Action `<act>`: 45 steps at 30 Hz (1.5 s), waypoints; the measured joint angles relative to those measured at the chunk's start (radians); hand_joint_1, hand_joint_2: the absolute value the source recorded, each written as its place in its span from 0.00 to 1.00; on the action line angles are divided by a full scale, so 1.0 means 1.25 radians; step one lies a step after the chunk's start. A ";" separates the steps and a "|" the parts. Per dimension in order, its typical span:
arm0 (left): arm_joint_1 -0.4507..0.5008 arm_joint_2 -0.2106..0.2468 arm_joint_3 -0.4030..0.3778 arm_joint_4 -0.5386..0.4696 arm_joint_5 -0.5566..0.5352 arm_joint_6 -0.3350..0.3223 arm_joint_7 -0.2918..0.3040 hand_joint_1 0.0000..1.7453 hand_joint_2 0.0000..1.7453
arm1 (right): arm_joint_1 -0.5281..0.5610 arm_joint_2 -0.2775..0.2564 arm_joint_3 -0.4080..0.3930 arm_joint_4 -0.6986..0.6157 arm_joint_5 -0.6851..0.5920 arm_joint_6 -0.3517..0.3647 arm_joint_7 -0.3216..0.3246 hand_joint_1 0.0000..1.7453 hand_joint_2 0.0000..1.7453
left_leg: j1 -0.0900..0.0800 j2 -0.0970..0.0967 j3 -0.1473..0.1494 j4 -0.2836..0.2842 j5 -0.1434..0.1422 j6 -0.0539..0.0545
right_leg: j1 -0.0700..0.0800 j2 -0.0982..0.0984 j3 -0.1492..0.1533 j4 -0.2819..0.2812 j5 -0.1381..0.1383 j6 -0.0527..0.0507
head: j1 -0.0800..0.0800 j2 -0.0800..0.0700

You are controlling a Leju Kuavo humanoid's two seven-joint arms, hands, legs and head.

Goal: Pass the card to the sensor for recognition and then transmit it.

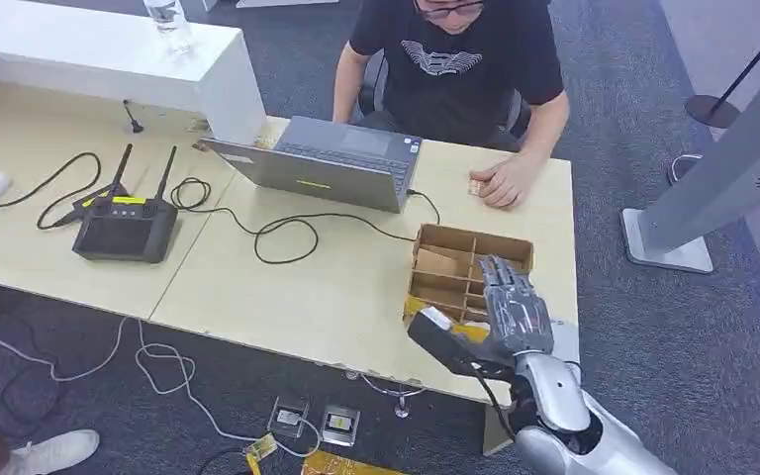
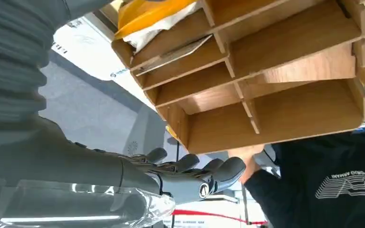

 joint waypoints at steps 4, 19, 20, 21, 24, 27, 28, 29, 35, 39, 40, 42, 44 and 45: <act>0.000 0.000 0.000 0.000 -0.001 -0.001 0.000 0.00 0.00 | 0.001 0.015 0.000 0.028 0.022 0.001 0.000 0.00 1.00 | 0.000 0.000 0.000 0.000 0.000 0.000 | 0.000 0.000 0.000 0.000 0.000 0.000 | 0.001 0.000; 0.000 0.000 0.000 0.000 -0.007 0.002 -0.001 0.00 0.00 | 0.010 0.034 -0.004 0.076 0.068 0.003 0.000 0.00 1.00 | 0.000 0.000 0.000 0.000 0.000 0.000 | 0.000 0.000 0.000 0.000 0.000 0.000 | 0.000 0.000; 0.000 0.000 0.000 0.000 -0.007 0.002 -0.001 0.00 0.00 | 0.010 0.035 -0.005 0.079 0.069 0.003 0.000 0.00 1.00 | 0.000 0.000 0.000 0.000 0.000 0.000 | 0.000 0.000 0.000 0.000 0.000 0.000 | 0.000 0.000; 0.000 0.000 0.000 0.000 -0.007 0.002 -0.001 0.00 0.00 | 0.010 0.036 -0.006 0.083 0.069 0.003 0.000 0.00 1.00 | 0.000 0.000 0.000 0.000 0.000 0.000 | 0.000 0.000 0.000 0.000 0.000 0.000 | 0.000 0.000; 0.000 0.000 0.000 0.000 0.002 0.002 -0.003 0.00 0.00 | 0.010 0.038 -0.011 0.092 0.072 0.004 0.000 0.00 1.00 | 0.000 0.000 0.000 0.000 0.000 0.000 | 0.000 0.000 0.000 0.000 0.000 0.000 | 0.000 0.000; 0.001 0.000 0.000 0.000 0.004 0.003 -0.005 0.00 0.00 | 0.010 0.040 -0.016 0.097 0.080 0.004 0.000 0.00 1.00 | 0.000 0.000 0.000 0.000 0.000 0.000 | 0.000 0.000 0.000 0.000 0.000 0.000 | 0.000 0.000; 0.001 0.000 0.000 0.000 0.004 0.003 -0.005 0.00 0.00 | 0.011 0.040 -0.017 0.099 0.082 0.005 0.000 0.00 1.00 | 0.000 0.000 0.000 0.000 0.000 0.000 | 0.000 0.000 0.000 0.000 0.000 0.000 | 0.000 0.000; 0.001 0.000 0.000 0.000 0.004 0.003 -0.006 0.00 0.00 | 0.011 0.040 -0.020 0.101 0.084 0.005 0.000 0.00 1.00 | 0.000 0.000 0.000 0.000 0.000 0.000 | 0.000 0.000 0.000 0.000 0.000 0.000 | 0.000 0.000; 0.001 0.000 0.000 0.000 0.004 0.002 -0.007 0.00 0.00 | 0.014 0.040 -0.025 0.112 0.110 0.004 0.000 0.00 1.00 | 0.000 0.000 0.000 0.000 0.000 0.000 | 0.000 0.000 0.000 0.000 0.000 0.000 | 0.001 0.000; 0.001 0.000 0.000 0.000 0.004 0.002 -0.008 0.00 0.00 | 0.015 0.040 -0.028 0.119 0.142 0.004 0.000 0.00 1.00 | 0.000 0.000 0.000 0.000 0.000 0.000 | 0.000 0.000 0.000 0.000 0.000 0.000 | 0.000 0.000; 0.001 0.000 0.000 0.000 0.004 0.002 -0.008 0.00 0.00 | 0.016 0.041 -0.029 0.121 0.143 0.005 0.000 0.00 1.00 | 0.000 0.000 0.000 0.000 0.000 0.000 | 0.000 0.000 0.000 0.000 0.000 0.000 | 0.000 0.000; 0.001 0.000 0.000 0.000 0.004 0.002 -0.007 0.00 0.00 | 0.020 0.042 -0.030 0.122 0.143 0.007 0.000 0.00 1.00 | 0.000 0.000 0.000 0.000 0.000 0.000 | 0.000 0.000 0.000 0.000 0.000 0.000 | 0.000 0.000; 0.001 0.000 0.000 0.000 0.005 0.002 -0.008 0.00 0.00 | 0.022 0.042 -0.036 0.125 0.143 0.008 0.000 0.00 1.00 | 0.000 0.000 0.000 0.000 0.000 0.000 | 0.000 0.000 0.000 0.000 0.000 0.000 | 0.000 0.000; 0.001 0.000 0.000 0.000 0.006 0.002 -0.007 0.00 0.00 | 0.022 0.042 -0.037 0.126 0.143 0.008 0.000 0.00 1.00 | 0.000 0.000 0.000 0.000 0.000 0.000 | 0.000 0.000 0.000 0.000 0.000 0.000 | 0.000 0.000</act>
